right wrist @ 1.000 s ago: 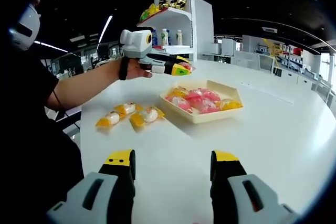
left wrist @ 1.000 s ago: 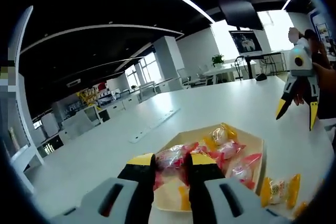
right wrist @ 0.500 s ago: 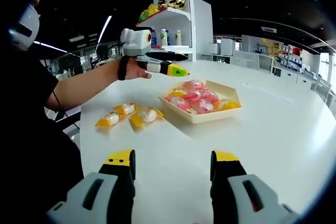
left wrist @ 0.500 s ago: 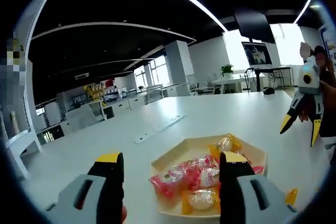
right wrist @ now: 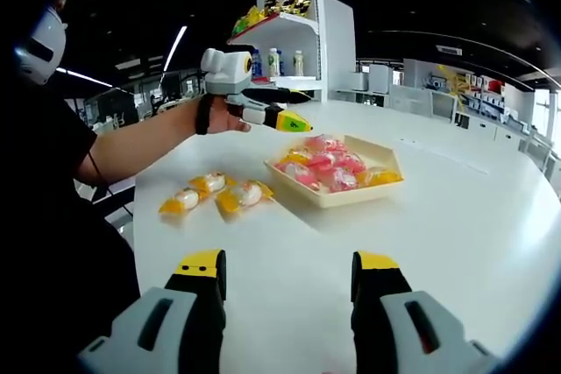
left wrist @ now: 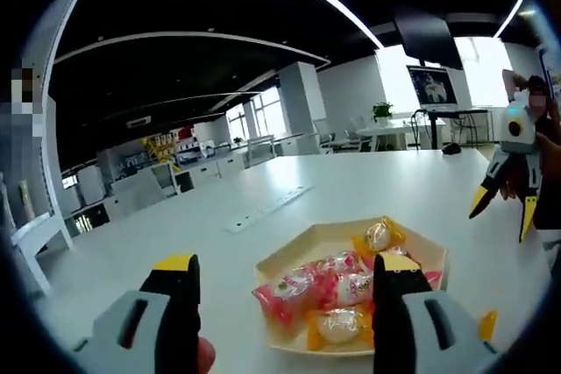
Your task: Pick up the marshmallows scattered on the table and place them into the bowl on the table
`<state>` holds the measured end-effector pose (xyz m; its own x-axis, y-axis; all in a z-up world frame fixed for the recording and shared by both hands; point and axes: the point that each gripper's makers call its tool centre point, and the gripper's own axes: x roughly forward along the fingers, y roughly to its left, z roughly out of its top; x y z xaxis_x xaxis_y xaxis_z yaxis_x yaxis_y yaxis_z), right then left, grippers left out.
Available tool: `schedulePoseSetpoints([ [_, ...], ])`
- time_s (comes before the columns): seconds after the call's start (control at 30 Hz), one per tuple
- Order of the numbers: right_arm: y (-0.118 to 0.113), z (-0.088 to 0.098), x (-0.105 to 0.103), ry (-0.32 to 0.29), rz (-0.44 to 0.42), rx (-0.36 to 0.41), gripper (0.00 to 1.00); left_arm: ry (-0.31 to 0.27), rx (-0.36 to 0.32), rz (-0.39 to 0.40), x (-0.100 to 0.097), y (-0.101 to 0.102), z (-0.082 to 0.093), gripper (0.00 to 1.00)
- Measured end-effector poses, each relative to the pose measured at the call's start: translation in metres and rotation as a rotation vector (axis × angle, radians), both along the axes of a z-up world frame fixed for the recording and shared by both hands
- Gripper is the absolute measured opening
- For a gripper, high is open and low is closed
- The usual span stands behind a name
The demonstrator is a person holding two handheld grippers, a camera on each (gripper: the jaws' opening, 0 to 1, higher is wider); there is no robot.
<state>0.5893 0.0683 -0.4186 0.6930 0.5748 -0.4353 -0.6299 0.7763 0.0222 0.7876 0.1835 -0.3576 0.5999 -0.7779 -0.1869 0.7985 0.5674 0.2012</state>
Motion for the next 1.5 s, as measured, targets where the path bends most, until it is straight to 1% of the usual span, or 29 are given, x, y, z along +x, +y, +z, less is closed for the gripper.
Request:
schedulePoseSetpoints([
  [0.27,0.002,-0.001,0.0,0.003,-0.001,0.001,0.57,-0.005,0.028,-0.021,-0.005,-0.001,-0.003,0.8],
  [0.3,0.002,-0.001,0.0,0.003,0.0,0.002,0.57,0.007,0.019,-0.031,-0.008,-0.001,-0.002,0.8],
  [0.33,0.002,-0.001,0.0,0.004,0.0,0.003,0.57,0.033,-0.02,-0.045,-0.012,-0.003,0.002,0.8],
  [0.37,0.002,-0.002,0.0,0.005,0.0,0.005,0.57,0.039,-0.037,-0.051,-0.013,-0.004,0.006,0.8],
  [0.43,0.002,-0.001,0.0,0.005,-0.001,0.005,0.57,0.022,-0.025,-0.048,-0.015,-0.001,0.009,0.8],
  [0.47,0.002,-0.001,0.0,0.003,-0.001,0.007,0.57,-0.006,0.003,-0.044,-0.015,0.001,0.009,0.8],
  [0.5,0.003,0.0,0.0,0.002,0.0,0.009,0.57,-0.019,0.021,-0.041,-0.015,0.002,0.009,0.81],
  [0.67,0.003,0.0,0.001,0.002,0.002,0.009,0.57,-0.044,0.052,-0.039,-0.019,0.004,0.007,0.8],
  [0.73,0.003,0.0,0.001,-0.001,0.002,0.013,0.57,-0.045,0.059,-0.042,-0.02,0.005,0.006,0.8],
  [0.83,0.003,0.001,0.001,-0.002,0.002,0.013,0.57,-0.03,0.051,-0.045,-0.023,0.006,0.007,0.8],
  [0.9,0.003,0.0,0.001,-0.001,0.003,0.01,0.57,0.012,0.012,-0.051,-0.026,0.007,0.012,0.8],
  [0.97,0.002,0.0,0.0,0.0,0.002,0.012,0.57,0.016,0.009,-0.045,-0.026,0.009,0.014,0.8],
  [1.03,0.001,0.0,0.0,0.0,-0.002,0.01,0.57,0.016,0.026,-0.039,-0.027,0.012,0.013,0.79],
  [1.1,0.0,-0.001,0.001,0.001,-0.003,0.009,0.57,0.043,0.054,-0.039,-0.031,0.013,0.008,0.79],
  [1.13,0.0,-0.002,0.001,0.003,-0.003,0.007,0.57,0.068,0.082,-0.033,-0.033,0.015,0.001,0.78],
  [1.17,0.0,-0.002,0.001,0.005,-0.004,0.004,0.57,0.075,0.097,-0.031,-0.035,0.015,-0.002,0.76],
  [1.27,-0.001,-0.001,0.002,0.001,-0.01,0.01,0.57,0.065,0.117,-0.055,-0.042,0.014,-0.004,0.76],
  [1.33,-0.001,-0.002,0.003,0.0,-0.007,0.007,0.57,0.062,0.133,-0.056,-0.044,0.016,-0.005,0.76],
  [1.5,-0.002,-0.004,0.004,0.003,-0.011,-0.006,0.57,0.068,0.125,-0.054,-0.047,0.02,-0.001,0.75],
])
